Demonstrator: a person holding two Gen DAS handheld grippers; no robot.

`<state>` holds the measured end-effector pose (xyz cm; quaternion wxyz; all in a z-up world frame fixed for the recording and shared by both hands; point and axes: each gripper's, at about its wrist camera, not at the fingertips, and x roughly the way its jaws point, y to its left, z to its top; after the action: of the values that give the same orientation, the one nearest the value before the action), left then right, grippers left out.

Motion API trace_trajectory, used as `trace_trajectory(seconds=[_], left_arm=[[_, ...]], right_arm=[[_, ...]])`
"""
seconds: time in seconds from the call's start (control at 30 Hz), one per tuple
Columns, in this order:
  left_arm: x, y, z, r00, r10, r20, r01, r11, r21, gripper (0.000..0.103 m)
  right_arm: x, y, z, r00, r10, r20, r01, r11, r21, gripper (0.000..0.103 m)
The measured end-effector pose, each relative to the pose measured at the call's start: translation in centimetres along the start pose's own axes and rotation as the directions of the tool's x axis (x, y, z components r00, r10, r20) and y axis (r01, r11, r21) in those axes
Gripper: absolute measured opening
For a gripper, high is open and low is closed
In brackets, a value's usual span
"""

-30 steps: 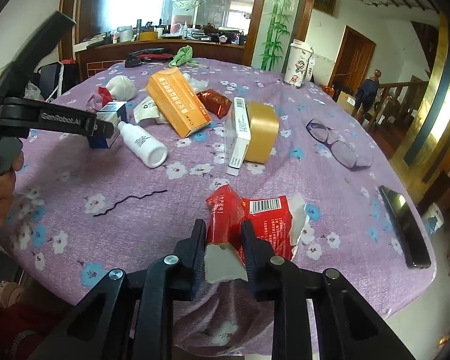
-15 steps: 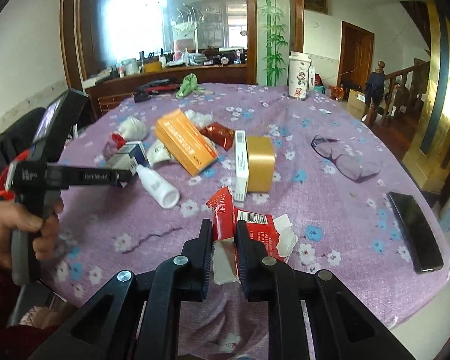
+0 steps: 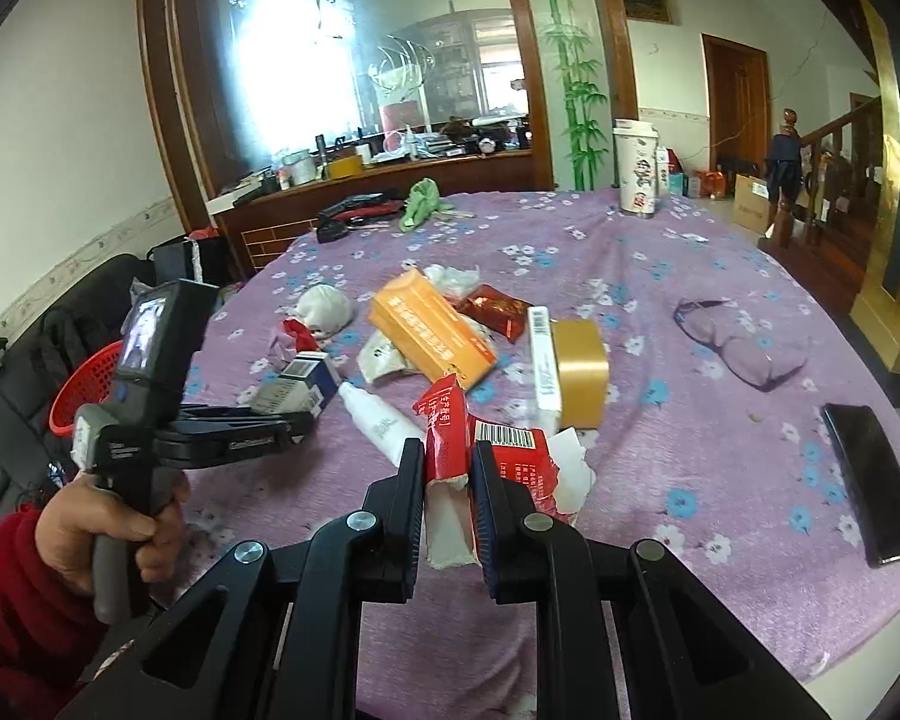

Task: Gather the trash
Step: 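Carry both items to the red wastebasket and open both tools to drop them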

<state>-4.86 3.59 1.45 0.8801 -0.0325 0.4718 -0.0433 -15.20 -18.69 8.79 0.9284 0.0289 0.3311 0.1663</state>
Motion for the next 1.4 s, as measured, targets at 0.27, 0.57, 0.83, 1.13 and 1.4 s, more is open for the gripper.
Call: trace_trajectory(seconds=[0.27, 0.57, 0.83, 1.13, 1.4], left_arm=[[-0.1, 0.3, 0.1, 0.999, -0.009, 0.037, 0.01, 1.0, -0.007, 0.033], [-5.0, 1.5, -1.9, 0.989, -0.082, 0.123, 0.082, 0.997, 0.005, 0.033], [-9.1, 6.2, -2.9, 0.98, -0.015, 0.2, 0.028, 0.997, -0.066, 0.033], [-13.3, 15.9, -3.8, 0.951, 0.176, 0.255, -0.117, 0.966, -0.232, 0.033], [-14.9, 25.5, -5.6, 0.921, 0.327, 0.213, -0.23, 0.896, -0.381, 0.033]], right_arm=[[0.9, 0.6, 0.8, 0.999, 0.042, -0.015, -0.042, 0.999, 0.0, 0.016], [2.4, 2.2, 2.2, 0.992, 0.12, -0.041, -0.12, 0.993, -0.008, 0.016], [5.6, 6.6, 4.3, 0.952, 0.277, -0.128, -0.282, 0.959, -0.021, 0.016], [9.5, 16.1, 7.6, 0.855, 0.462, -0.236, -0.485, 0.873, -0.048, 0.017], [14.7, 27.2, 10.0, 0.751, 0.565, -0.343, -0.614, 0.788, -0.048, 0.017]])
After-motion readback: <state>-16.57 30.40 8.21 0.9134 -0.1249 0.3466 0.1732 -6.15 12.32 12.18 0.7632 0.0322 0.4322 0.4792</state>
